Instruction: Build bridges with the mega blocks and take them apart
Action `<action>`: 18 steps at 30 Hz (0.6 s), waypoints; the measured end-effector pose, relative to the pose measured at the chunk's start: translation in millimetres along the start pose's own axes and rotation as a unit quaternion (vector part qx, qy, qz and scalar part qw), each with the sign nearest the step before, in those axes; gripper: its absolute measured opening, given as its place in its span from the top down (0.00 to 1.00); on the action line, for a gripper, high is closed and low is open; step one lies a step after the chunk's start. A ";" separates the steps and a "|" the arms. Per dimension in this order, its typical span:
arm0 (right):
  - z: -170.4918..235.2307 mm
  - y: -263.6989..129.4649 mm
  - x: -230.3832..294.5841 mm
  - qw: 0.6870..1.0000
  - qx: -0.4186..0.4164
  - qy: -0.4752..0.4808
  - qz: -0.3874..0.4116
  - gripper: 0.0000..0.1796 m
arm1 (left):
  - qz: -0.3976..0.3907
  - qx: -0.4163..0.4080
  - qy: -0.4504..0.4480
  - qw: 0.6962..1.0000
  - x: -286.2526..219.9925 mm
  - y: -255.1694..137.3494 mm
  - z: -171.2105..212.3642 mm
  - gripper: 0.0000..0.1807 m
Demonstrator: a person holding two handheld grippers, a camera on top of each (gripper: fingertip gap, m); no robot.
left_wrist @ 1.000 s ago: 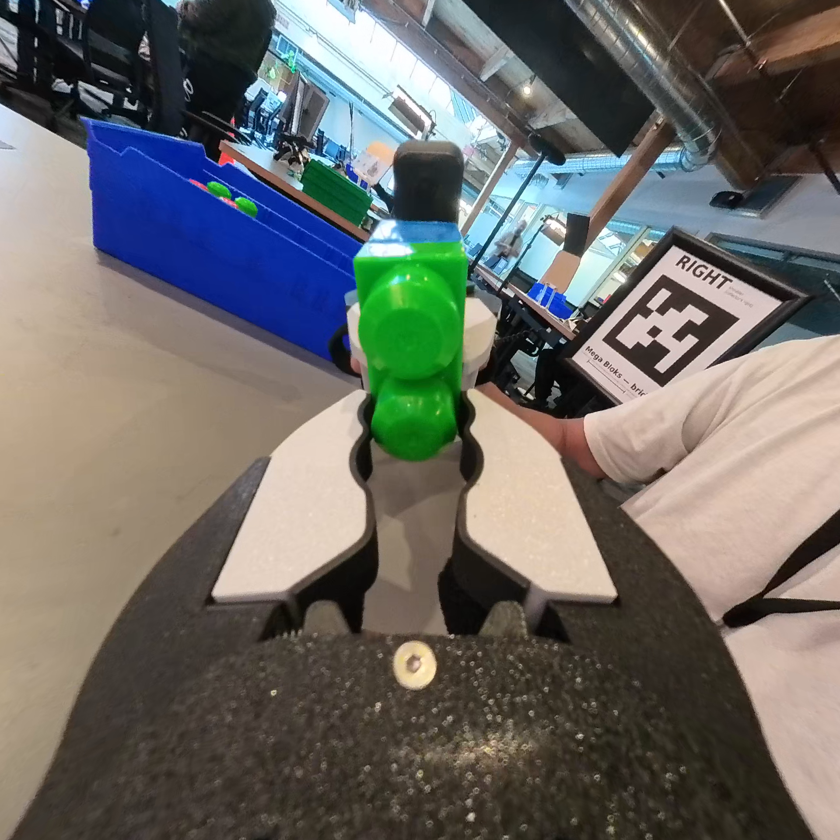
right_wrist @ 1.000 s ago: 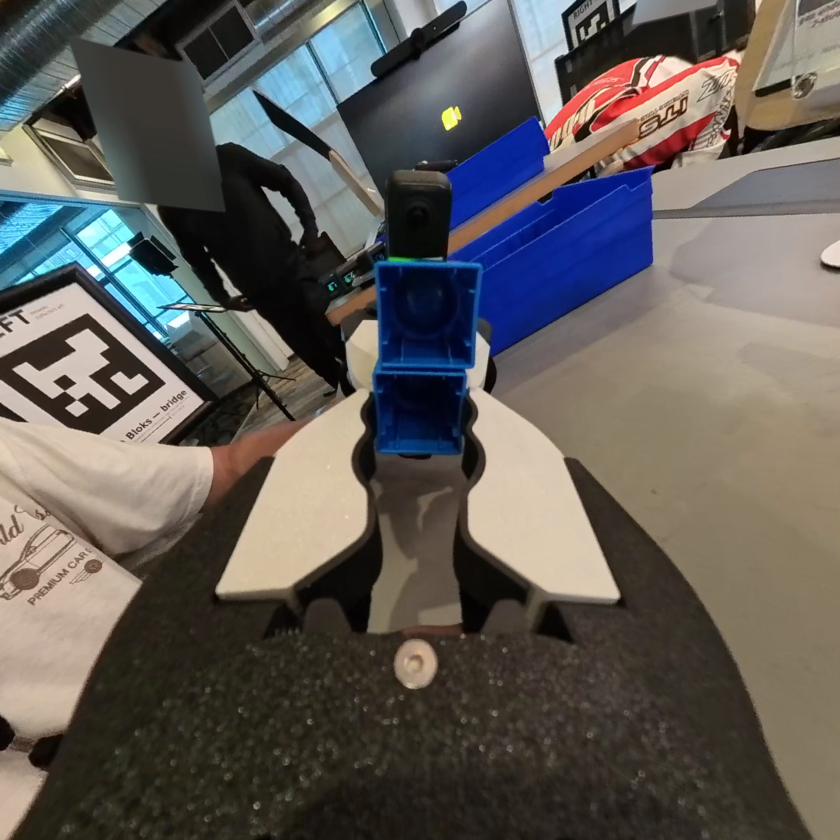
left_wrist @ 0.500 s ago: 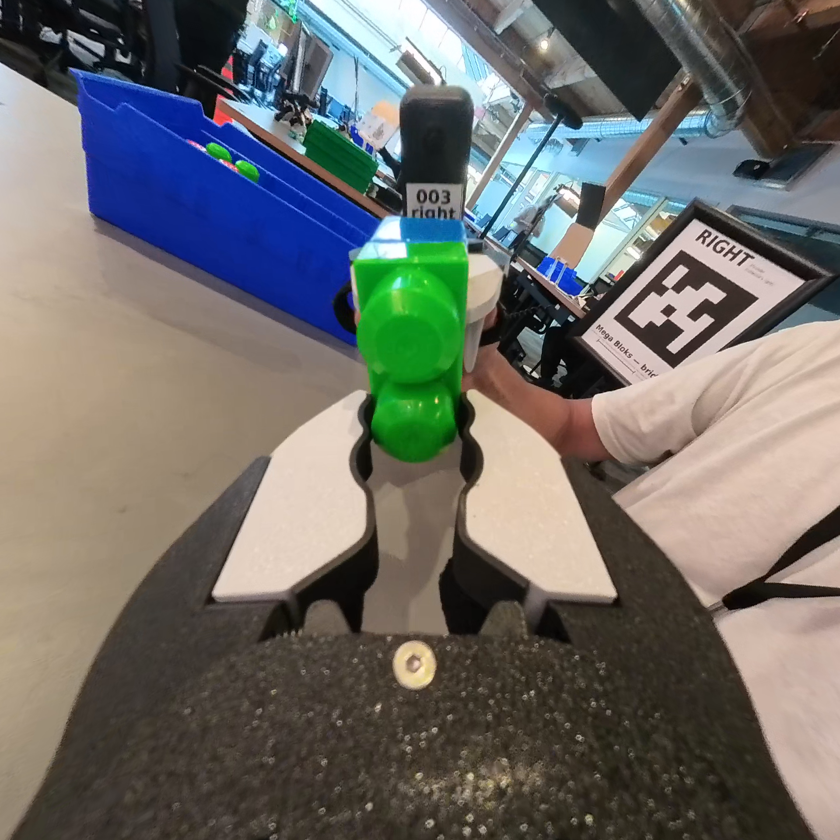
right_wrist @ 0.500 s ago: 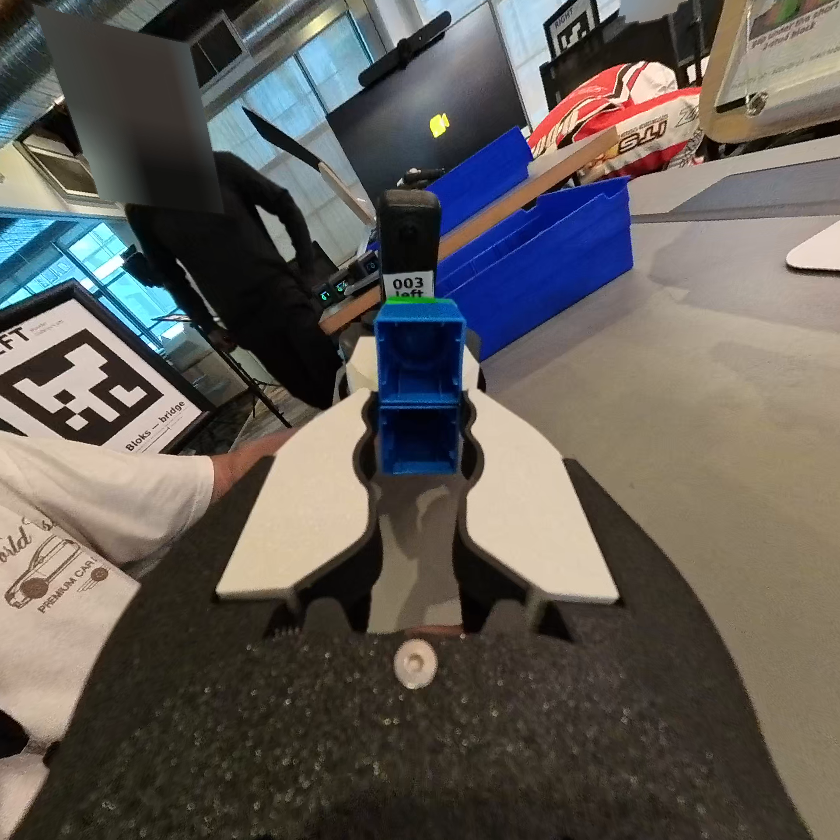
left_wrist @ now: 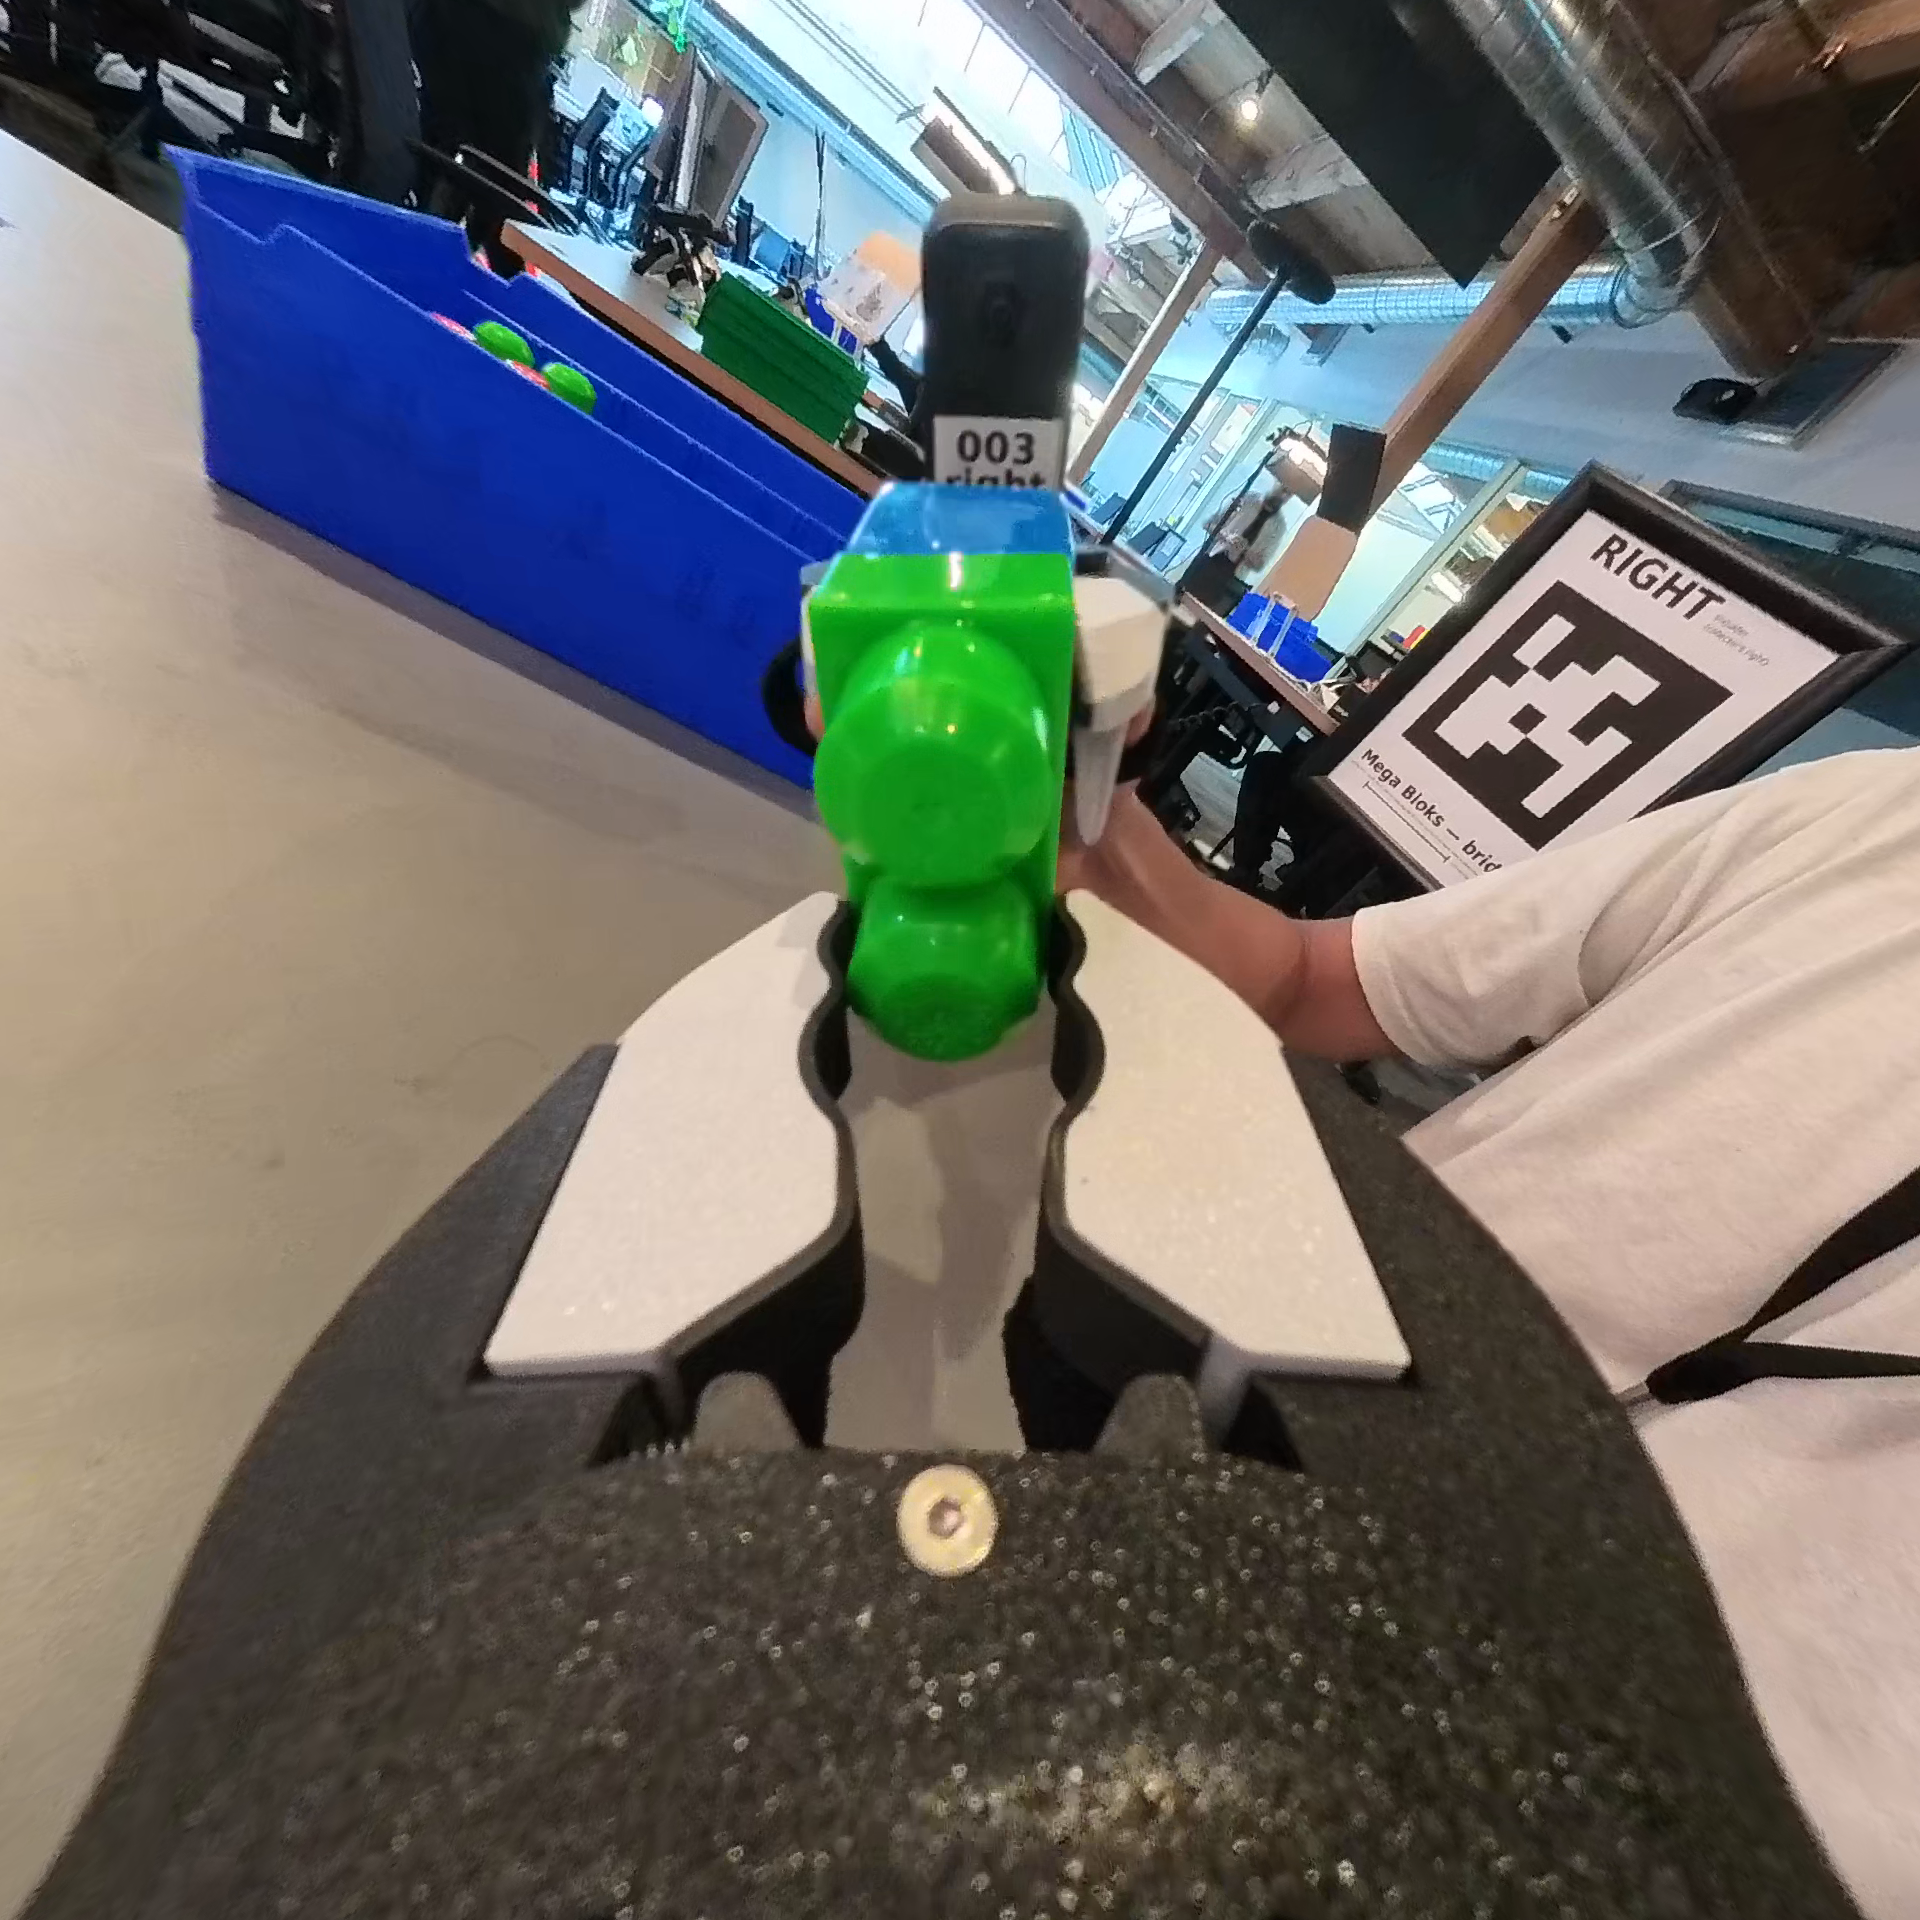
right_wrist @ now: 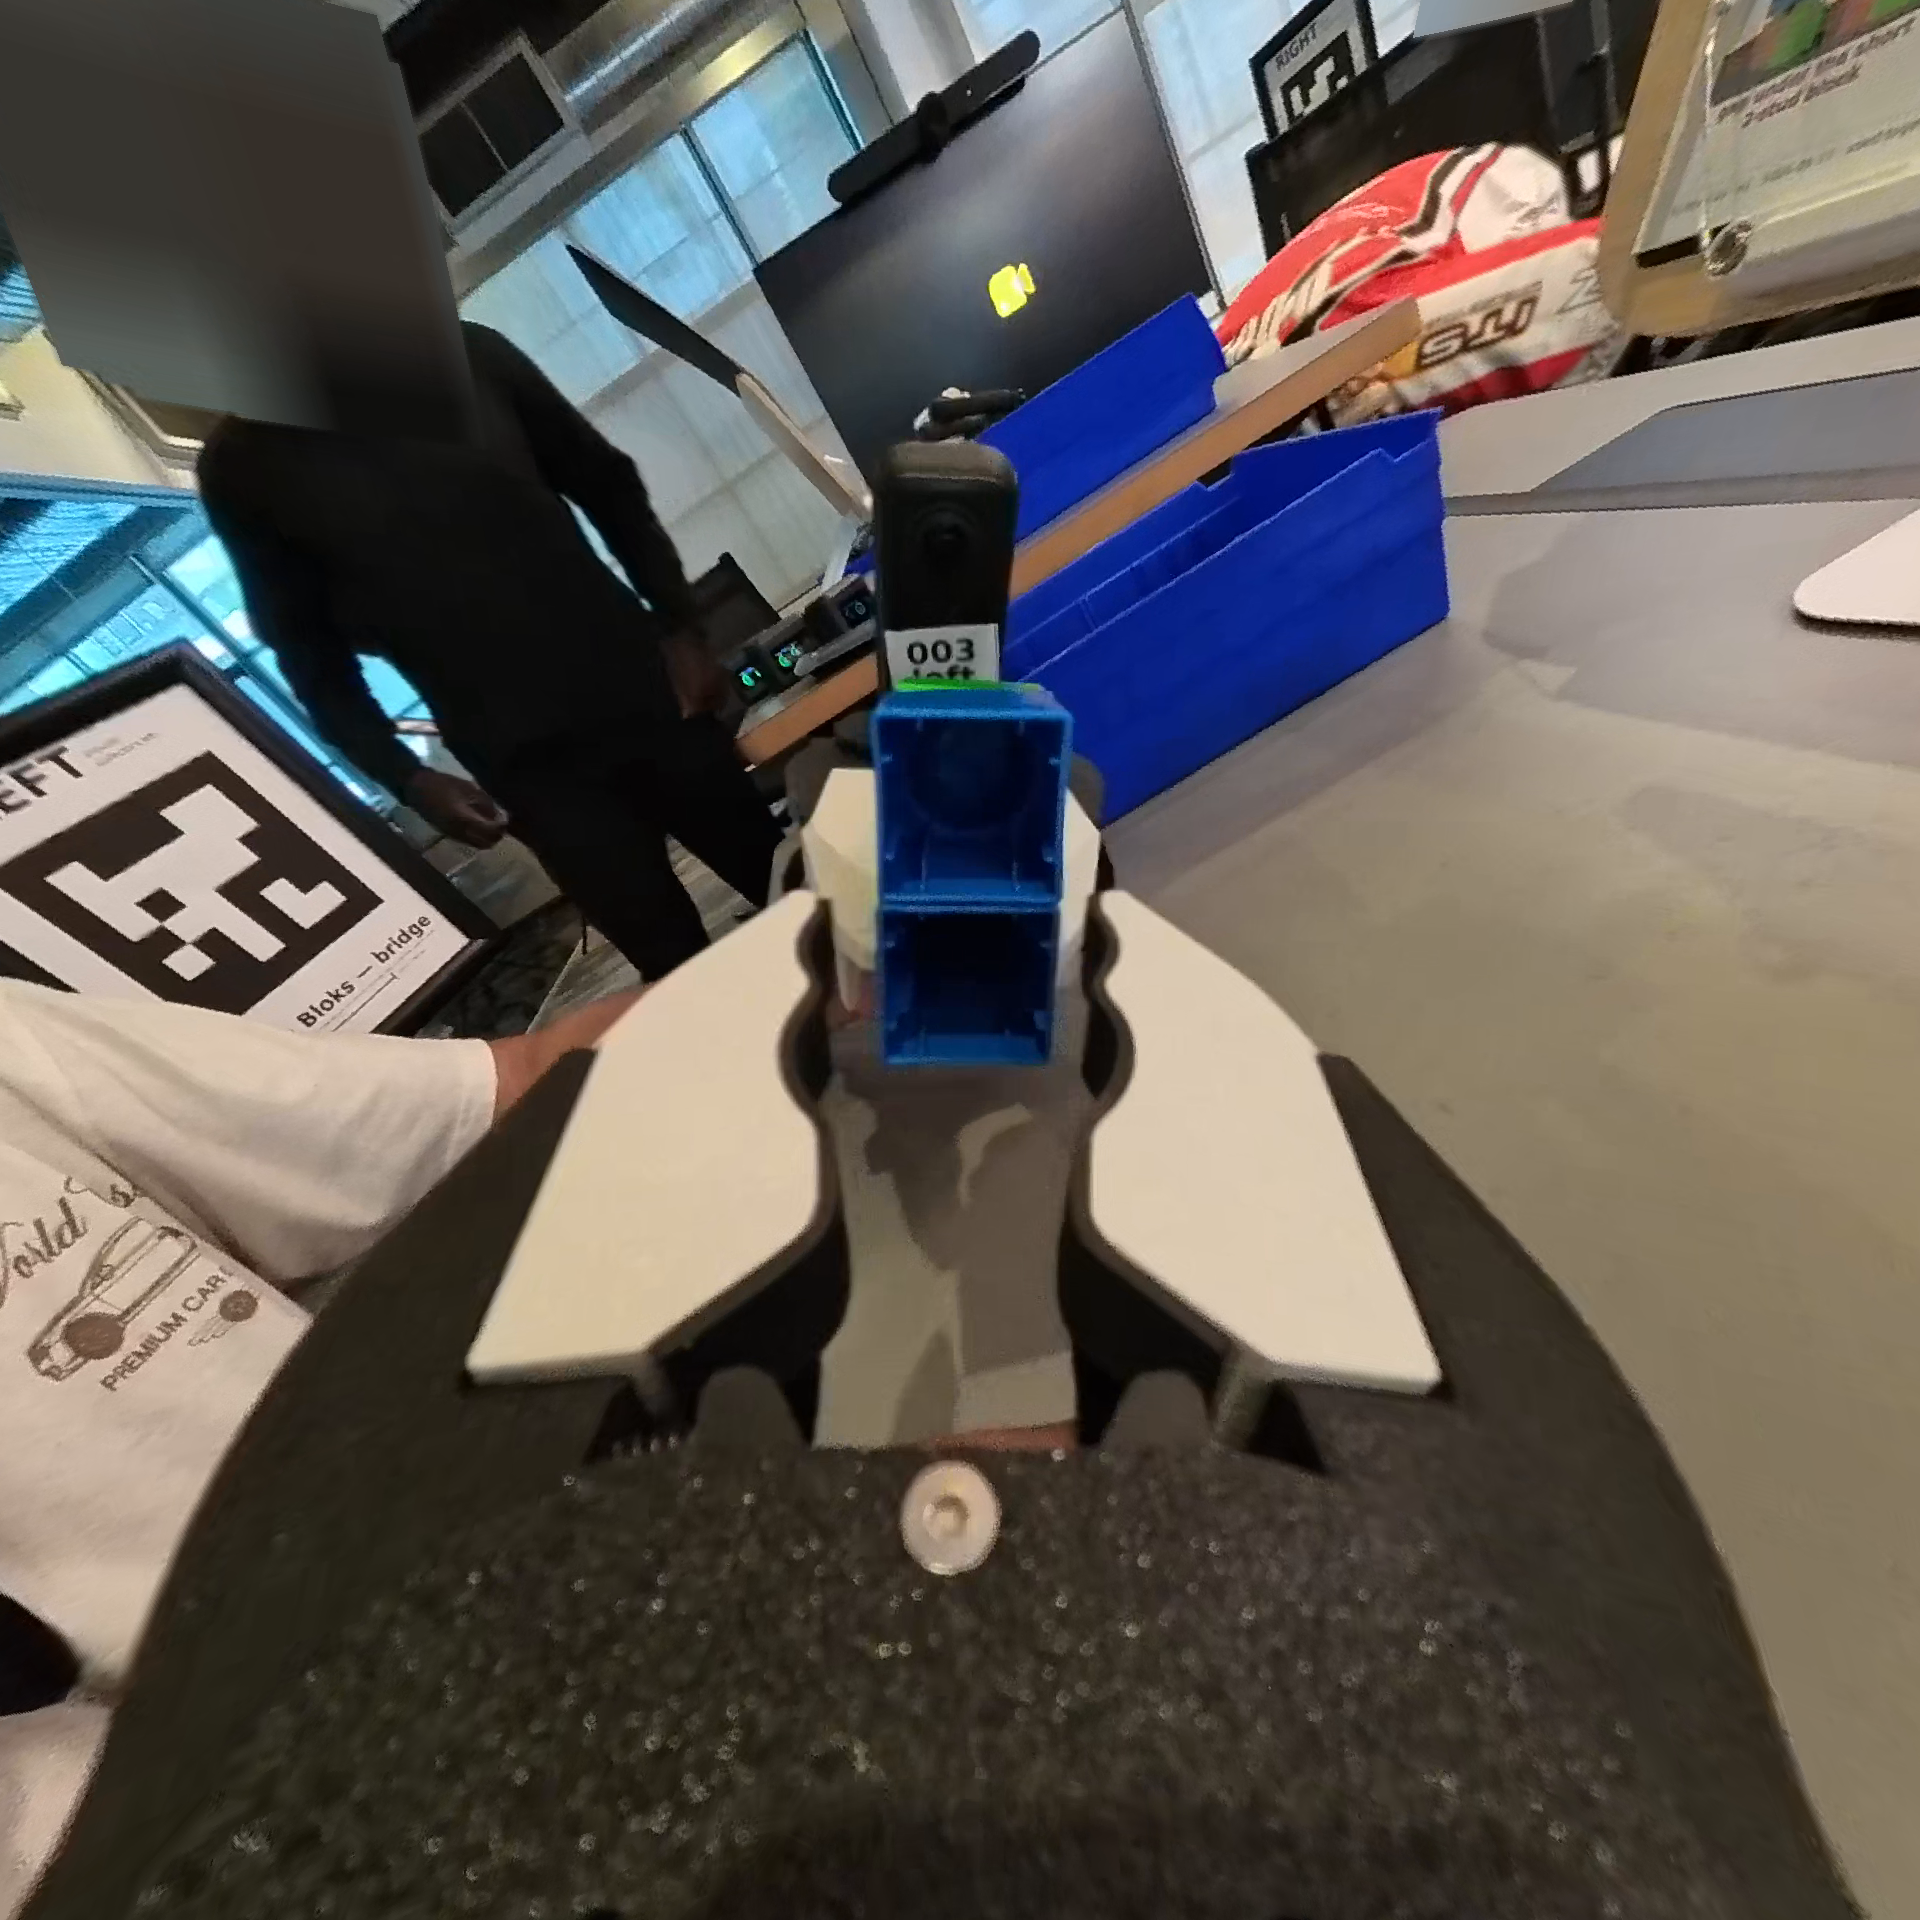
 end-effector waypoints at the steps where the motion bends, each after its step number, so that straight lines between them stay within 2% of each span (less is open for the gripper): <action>1: -0.6 -2.2 -0.4 1.000 0.005 -0.003 0.007 0.72 | -0.004 -0.001 -0.001 1.000 1.2 -1.8 -0.3 0.81; 5: -2.9 -12.1 -1.8 0.998 0.021 -0.036 0.044 0.68 | -0.011 -0.007 0.000 1.000 3.3 -7.3 -2.0 0.81; 13: 4.3 -9.7 -4.5 0.996 0.051 -0.046 0.055 0.69 | -0.023 0.026 0.013 0.999 3.1 -1.4 4.7 0.81; 15: -2.2 -12.0 -3.3 0.988 0.095 -0.085 0.086 0.68 | -0.040 0.044 0.027 0.998 4.5 0.1 8.2 0.81; 18: -33.7 -12.2 12.3 0.963 0.171 -0.172 0.116 0.71 | -0.069 0.071 0.043 0.994 9.1 2.0 13.9 0.81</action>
Point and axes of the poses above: each gripper's, where its closed fingertips meet, y out along the fingers, z out of its underside, x = y × z across the jaws, the point moved 4 cm from there along -y, back along the fingers, and after that the axes turned 7 degrees about x, right-handed, at the moved point
